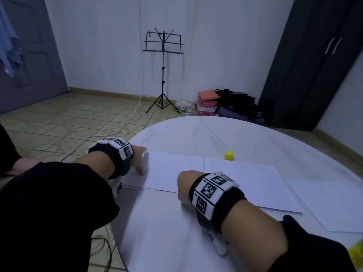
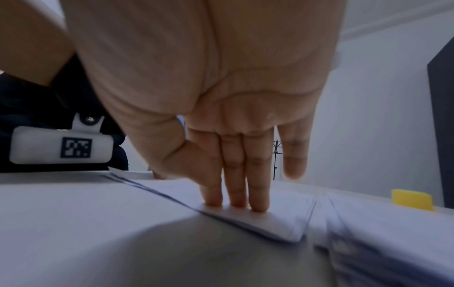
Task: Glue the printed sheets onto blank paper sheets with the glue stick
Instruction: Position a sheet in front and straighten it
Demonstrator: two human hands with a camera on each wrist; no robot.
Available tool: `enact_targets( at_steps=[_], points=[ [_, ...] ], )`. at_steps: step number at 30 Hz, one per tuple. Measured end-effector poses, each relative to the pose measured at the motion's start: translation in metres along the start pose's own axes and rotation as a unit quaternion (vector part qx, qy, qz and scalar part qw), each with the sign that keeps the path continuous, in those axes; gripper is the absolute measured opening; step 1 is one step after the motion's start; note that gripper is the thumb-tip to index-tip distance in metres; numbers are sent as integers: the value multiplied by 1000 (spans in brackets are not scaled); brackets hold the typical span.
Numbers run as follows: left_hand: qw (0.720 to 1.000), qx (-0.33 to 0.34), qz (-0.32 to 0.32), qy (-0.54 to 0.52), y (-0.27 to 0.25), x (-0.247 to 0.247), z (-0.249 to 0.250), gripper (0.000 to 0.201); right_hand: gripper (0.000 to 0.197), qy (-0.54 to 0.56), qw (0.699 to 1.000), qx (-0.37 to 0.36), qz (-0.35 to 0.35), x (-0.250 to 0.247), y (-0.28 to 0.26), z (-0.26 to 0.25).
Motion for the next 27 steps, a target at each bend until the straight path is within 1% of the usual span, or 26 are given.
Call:
enact_targets(
  at_steps=[3,6,9,13,16,18,19,20,21,22,23,24,25,26,27],
  points=[
    [1000,5,-12,-5,5,-1,1,73,30,15,1000,-10,26,-5,-5,-3],
    [1000,7,-11,-16,7,-1,1,81,31,33,998,-9,56,-10,-5,-4],
    [999,10,5,-40,9,1,-3,91,31,42,997,-1,66,-12,-8,-4],
    [996,36,35,-73,10,4,-3,100,33,62,995,9,75,-13,-11,-2],
    [992,46,71,-96,5,3,-4,111,31,71,995,16,74,-12,-12,-3],
    [983,34,101,-151,1,1,-10,121,30,80,994,17,76,-12,-13,-3],
    [974,21,113,-195,0,0,-14,124,29,82,994,21,71,-12,-14,-2],
    [958,2,121,-259,-3,-1,-21,122,29,84,994,24,71,-11,-14,-1],
    [935,-12,124,-332,-5,-1,-27,112,28,87,994,26,64,-11,-16,0],
    [923,-22,113,-367,-11,0,-31,93,29,88,994,27,63,-11,-16,0],
    [924,-34,95,-369,-16,2,-33,67,29,90,994,36,59,-12,-18,2],
    [936,-47,65,-342,-24,5,-34,43,30,90,994,29,57,-11,-17,2],
    [944,-55,32,-323,-30,10,-35,35,29,93,994,29,51,-12,-23,3],
    [945,-61,10,-321,-31,16,-37,36,28,92,994,27,54,-10,-19,1],
    [939,-56,4,-339,-31,20,-38,36,26,99,993,35,49,-8,-20,1]
  ],
)
Point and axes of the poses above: each hand's wrist, its own y-axis towards the middle knuckle, its own x-axis out of the palm, z = x × y, the point moved 7 cm from there along y, towards the middle knuckle, and after that the axes turned 13 degrees about -y, right-handed, at the moved point
